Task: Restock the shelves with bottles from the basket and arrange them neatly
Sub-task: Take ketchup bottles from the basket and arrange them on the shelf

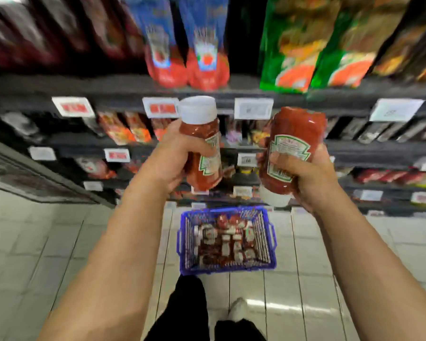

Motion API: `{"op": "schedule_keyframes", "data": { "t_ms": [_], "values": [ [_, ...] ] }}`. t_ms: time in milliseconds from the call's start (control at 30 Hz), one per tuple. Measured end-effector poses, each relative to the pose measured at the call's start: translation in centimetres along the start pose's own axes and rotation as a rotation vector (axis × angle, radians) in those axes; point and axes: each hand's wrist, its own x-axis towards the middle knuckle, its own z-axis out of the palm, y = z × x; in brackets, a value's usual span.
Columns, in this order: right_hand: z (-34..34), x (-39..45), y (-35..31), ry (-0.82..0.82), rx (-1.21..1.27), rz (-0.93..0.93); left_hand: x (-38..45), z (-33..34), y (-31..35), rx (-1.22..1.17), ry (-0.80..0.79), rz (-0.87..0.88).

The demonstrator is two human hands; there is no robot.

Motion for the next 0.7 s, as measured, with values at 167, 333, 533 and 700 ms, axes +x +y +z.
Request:
{"op": "schedule_keyframes", "data": {
  "t_ms": [167, 333, 533, 700],
  "values": [
    [4.0, 2.3, -8.8, 0.011, -0.060, -0.158, 1.0, -0.7, 9.6, -0.030, -0.050, 0.253],
    [7.2, 6.2, -15.9, -0.008, -0.147, -0.312, 2.8, -1.9, 17.4, -0.065, -0.082, 0.361],
    [11.2, 11.8, -21.9, 0.172, -0.257, -0.459, 5.9, -3.5, 23.6, -0.104, -0.157, 0.454],
    [13.5, 15.0, -24.1, 0.130, -0.178, -0.285, 8.6, -5.0, 26.2, -0.033, -0.187, 0.463]
  ]
}}
